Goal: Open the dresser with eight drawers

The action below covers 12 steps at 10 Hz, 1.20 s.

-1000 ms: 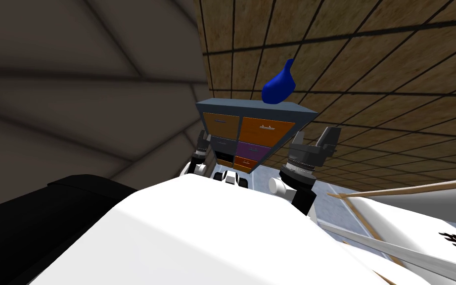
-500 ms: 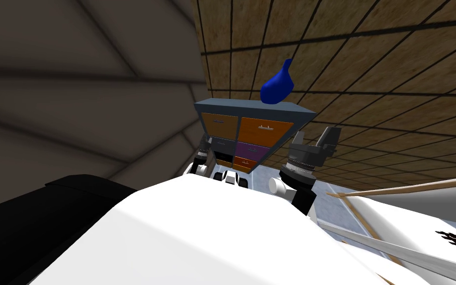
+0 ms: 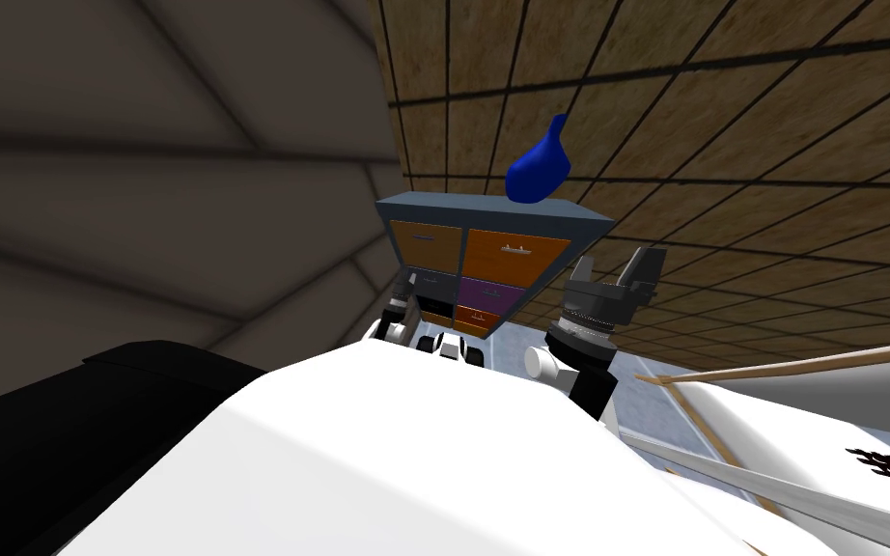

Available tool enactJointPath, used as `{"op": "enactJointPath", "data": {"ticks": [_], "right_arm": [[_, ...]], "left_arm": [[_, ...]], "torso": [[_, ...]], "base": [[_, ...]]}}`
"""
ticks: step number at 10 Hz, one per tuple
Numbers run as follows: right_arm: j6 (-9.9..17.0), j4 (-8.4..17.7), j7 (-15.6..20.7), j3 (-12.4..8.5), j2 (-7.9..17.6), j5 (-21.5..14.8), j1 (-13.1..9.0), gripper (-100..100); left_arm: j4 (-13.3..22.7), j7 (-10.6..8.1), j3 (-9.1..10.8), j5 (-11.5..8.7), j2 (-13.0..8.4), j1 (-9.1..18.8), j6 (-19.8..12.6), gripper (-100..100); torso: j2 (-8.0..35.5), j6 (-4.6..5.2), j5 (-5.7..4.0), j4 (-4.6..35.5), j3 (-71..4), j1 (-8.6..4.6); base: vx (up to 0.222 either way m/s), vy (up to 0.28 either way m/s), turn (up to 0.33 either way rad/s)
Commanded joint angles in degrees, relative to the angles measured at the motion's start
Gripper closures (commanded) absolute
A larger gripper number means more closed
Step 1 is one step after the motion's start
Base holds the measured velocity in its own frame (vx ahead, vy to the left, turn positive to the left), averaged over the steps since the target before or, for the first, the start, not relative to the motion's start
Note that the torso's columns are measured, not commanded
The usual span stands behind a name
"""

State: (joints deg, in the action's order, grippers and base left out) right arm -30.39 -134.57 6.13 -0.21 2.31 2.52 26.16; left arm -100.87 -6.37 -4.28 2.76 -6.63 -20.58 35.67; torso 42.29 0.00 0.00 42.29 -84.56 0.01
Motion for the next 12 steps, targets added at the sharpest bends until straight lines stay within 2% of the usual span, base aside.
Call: {"op": "enactJointPath", "data": {"ticks": [1,7,12], "right_arm": [[0.0,0.0,0.0,0.0,0.0,0.0,0.0,0],[0.0,0.0,0.0,0.0,0.0,0.0,0.0,0],[0.0,0.0,0.0,0.0,0.0,0.0,0.0,0]], "left_arm": [[3.7,0.20,-0.06,-0.1,-0.8,0.5,0.4,-100],[11.5,0.76,-0.22,-0.3,-0.8,2.0,1.3,-100],[18.3,1.24,-0.35,-0.4,1.9,3.3,2.2,-100]], "torso": [[0.0,0.00,-0.01,0.0,0.0,-0.02],[0.0,0.00,0.00,0.0,0.0,-0.01],[0.0,0.00,0.00,0.0,0.0,-0.01]], "base": [[0.016,-0.021,-0.018],[0.012,-0.013,-0.012],[0.012,-0.016,-0.014]]}}
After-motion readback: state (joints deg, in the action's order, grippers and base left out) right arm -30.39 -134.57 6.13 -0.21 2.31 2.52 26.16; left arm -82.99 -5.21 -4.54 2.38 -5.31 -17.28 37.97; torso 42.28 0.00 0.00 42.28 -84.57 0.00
